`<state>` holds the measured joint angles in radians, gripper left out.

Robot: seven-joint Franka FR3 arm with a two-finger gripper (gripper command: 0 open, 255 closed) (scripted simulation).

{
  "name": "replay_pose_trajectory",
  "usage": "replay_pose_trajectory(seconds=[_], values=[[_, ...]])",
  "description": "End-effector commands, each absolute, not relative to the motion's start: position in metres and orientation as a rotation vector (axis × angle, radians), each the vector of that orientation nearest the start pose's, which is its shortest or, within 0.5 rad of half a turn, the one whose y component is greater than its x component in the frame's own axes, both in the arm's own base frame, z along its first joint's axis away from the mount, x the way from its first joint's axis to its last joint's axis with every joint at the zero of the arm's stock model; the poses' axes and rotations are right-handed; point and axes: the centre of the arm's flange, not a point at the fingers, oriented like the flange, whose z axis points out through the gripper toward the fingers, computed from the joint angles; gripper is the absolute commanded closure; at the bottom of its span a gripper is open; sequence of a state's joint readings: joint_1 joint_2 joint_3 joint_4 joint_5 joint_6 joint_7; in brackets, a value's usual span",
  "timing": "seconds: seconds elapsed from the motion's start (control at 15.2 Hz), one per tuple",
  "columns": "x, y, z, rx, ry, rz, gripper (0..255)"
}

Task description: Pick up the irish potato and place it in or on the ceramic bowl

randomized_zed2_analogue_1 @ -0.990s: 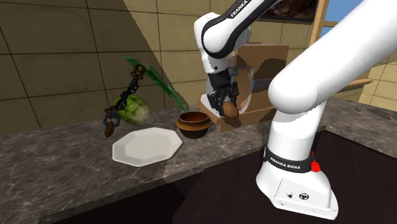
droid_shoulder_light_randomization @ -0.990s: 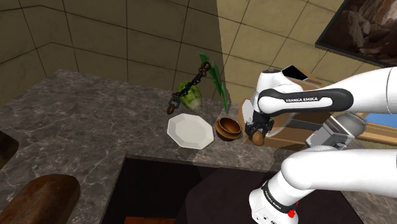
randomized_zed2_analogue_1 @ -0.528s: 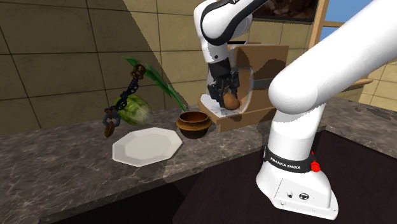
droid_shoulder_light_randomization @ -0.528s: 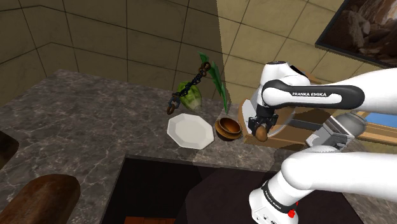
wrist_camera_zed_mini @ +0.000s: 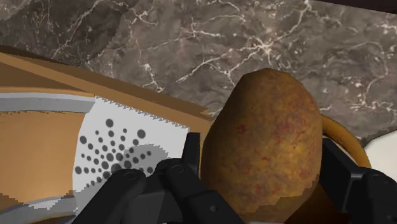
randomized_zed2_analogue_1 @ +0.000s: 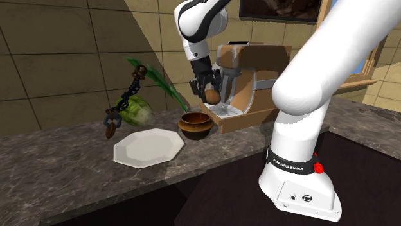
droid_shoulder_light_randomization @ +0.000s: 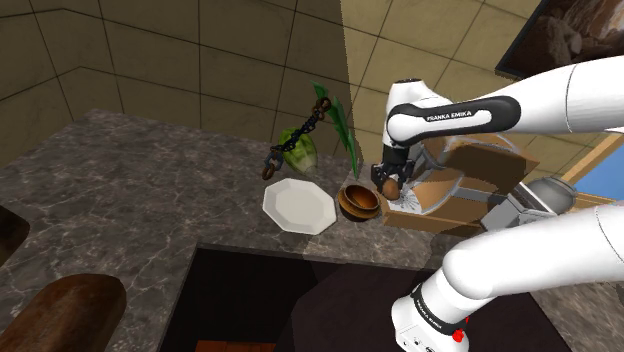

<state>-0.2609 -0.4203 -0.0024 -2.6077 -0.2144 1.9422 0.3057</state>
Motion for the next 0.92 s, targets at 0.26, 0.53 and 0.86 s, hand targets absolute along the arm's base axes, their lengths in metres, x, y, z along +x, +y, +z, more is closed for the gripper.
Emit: replay_pose_trajectory(seconds=[0.26, 0.53, 0.86], values=[[0.426, -0.116, 0.372, -3.22, 0.764, 0.401, 255], [0.426, -0.116, 0.351, -3.22, 0.764, 0.401, 255], [0.426, -0.116, 0.324, -3.22, 0.764, 0.401, 255]])
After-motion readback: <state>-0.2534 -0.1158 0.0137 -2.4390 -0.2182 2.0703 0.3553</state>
